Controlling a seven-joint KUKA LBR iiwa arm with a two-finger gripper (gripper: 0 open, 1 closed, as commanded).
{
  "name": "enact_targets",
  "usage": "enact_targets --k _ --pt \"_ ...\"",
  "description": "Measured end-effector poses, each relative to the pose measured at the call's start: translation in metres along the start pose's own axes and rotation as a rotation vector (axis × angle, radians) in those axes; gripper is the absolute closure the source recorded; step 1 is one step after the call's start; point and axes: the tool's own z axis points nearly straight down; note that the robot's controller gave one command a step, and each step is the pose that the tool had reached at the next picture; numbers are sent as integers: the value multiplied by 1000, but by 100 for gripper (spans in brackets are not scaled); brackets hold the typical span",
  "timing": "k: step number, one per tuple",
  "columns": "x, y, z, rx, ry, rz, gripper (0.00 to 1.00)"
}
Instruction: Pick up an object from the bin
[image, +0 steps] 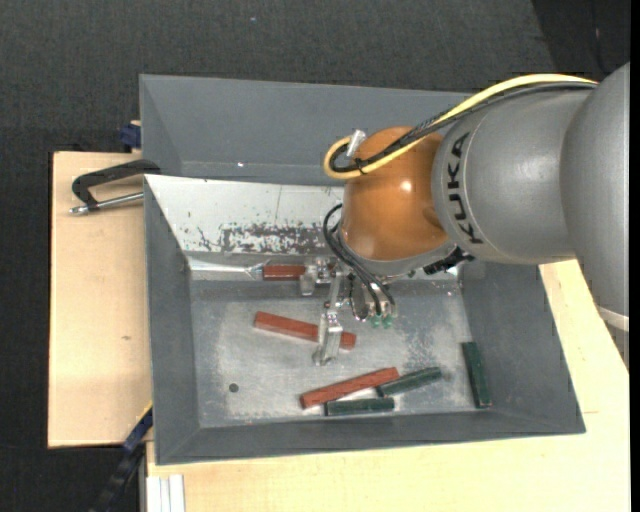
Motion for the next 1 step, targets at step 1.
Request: enact_targets --k 1 --pt "4 -12 53 -3 -10 59 100"
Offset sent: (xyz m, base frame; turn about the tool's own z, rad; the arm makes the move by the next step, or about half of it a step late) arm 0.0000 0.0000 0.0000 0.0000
